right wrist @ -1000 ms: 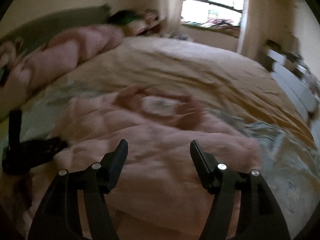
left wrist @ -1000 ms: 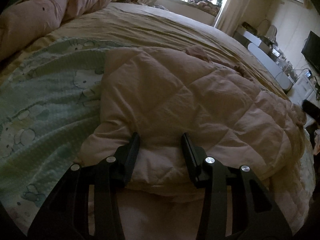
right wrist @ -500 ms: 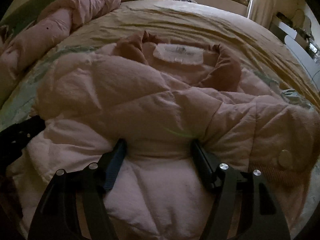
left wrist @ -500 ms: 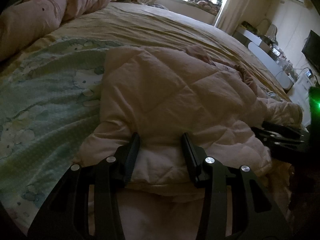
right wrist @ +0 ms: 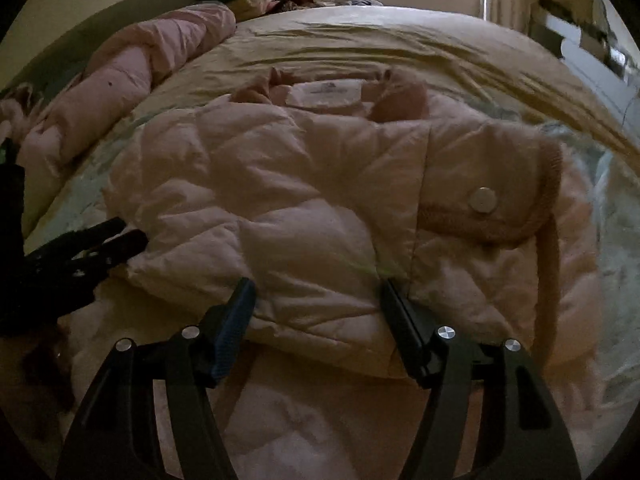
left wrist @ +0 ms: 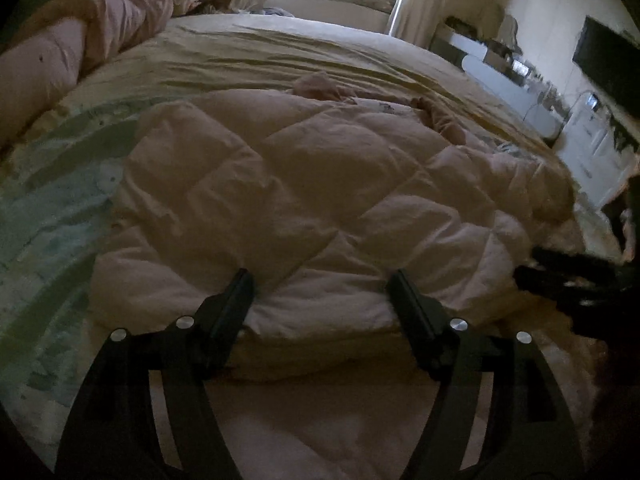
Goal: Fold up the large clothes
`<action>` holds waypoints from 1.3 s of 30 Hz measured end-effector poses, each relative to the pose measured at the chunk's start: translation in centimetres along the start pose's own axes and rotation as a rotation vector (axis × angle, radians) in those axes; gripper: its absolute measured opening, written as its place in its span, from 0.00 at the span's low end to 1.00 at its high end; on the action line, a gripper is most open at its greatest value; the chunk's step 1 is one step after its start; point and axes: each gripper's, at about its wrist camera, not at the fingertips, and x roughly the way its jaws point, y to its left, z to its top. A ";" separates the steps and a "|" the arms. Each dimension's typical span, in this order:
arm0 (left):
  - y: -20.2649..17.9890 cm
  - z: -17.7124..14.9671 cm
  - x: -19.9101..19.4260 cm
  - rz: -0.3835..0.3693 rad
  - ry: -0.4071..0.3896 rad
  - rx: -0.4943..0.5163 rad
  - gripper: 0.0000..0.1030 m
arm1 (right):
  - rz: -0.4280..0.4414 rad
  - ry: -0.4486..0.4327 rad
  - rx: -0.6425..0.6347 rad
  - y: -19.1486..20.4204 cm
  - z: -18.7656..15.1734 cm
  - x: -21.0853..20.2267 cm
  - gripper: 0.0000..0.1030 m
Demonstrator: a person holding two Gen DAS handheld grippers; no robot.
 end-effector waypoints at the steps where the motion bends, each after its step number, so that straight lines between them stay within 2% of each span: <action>1: 0.3 0.0 -0.1 -0.010 -0.002 -0.009 0.62 | -0.005 0.001 0.008 0.1 0.0 0.2 0.63; 4: 0.5 0.2 -0.9 -0.016 0.005 -0.033 0.62 | -0.017 -0.010 0.016 0.6 0.3 -0.7 0.64; 6: 0.3 0.5 -1.7 -0.029 -0.002 -0.046 0.71 | -0.002 -0.041 0.024 0.8 0.2 -2.2 0.65; 8: -0.3 0.8 -2.3 -0.035 -0.014 -0.047 0.75 | 0.008 -0.089 0.023 1.0 0.0 -3.9 0.73; 10: -0.5 1.0 -2.9 -0.032 -0.023 -0.043 0.80 | 0.002 -0.120 0.028 1.0 -0.3 -5.2 0.86; 12: -0.7 1.1 -3.5 -0.033 -0.027 -0.042 0.89 | 0.014 -0.145 0.054 1.0 -0.4 -6.6 0.89; 14: -0.9 1.2 -4.2 -0.045 -0.034 -0.048 0.91 | 0.028 -0.172 0.078 1.0 -0.6 -7.8 0.94; 22: -1.1 1.4 -7.6 -0.016 -0.078 -0.044 0.91 | -0.008 -0.256 0.050 2.2 -0.4 -11.4 0.96; 29: 0.3 1.1 -10.9 0.000 -0.133 -0.081 0.91 | 0.008 -0.277 0.046 3.0 -0.5 -12.8 0.96; 34: 1.2 -0.2 -13.7 0.015 -0.199 -0.120 0.91 | -0.004 -0.301 0.048 3.4 -0.8 -14.0 0.96; 39: 0.9 -1.8 -16.0 0.017 -0.236 -0.117 0.91 | 0.010 -0.328 0.093 3.2 -1.2 -14.9 0.96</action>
